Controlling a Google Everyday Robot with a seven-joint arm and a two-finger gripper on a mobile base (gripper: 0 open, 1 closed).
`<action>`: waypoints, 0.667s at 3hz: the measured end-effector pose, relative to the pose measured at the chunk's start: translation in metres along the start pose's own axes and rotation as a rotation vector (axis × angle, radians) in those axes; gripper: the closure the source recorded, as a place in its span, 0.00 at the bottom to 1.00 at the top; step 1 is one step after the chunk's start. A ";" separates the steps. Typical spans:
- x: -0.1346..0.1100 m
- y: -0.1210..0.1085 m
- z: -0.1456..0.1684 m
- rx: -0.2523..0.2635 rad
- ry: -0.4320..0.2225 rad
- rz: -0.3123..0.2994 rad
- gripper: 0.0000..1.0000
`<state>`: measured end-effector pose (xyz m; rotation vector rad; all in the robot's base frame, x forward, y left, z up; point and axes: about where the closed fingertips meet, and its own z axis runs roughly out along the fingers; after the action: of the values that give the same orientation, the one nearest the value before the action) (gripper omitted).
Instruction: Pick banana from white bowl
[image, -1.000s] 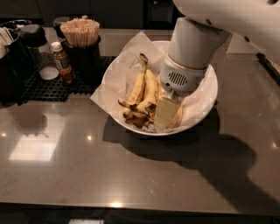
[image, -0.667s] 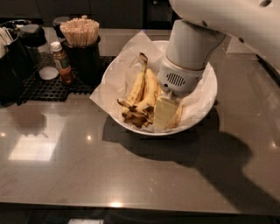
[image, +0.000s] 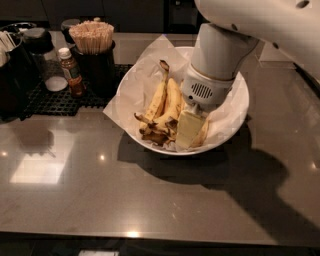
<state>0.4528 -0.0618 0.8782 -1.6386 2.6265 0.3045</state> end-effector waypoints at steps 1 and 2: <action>0.003 0.001 -0.002 -0.002 -0.011 0.001 1.00; 0.010 -0.001 -0.010 0.012 -0.089 0.002 1.00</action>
Offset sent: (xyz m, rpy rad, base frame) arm -0.0032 -0.0318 0.0191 0.1649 -0.1065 -0.0457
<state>0.4500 -0.0735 0.8869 -1.5806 2.5605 0.3523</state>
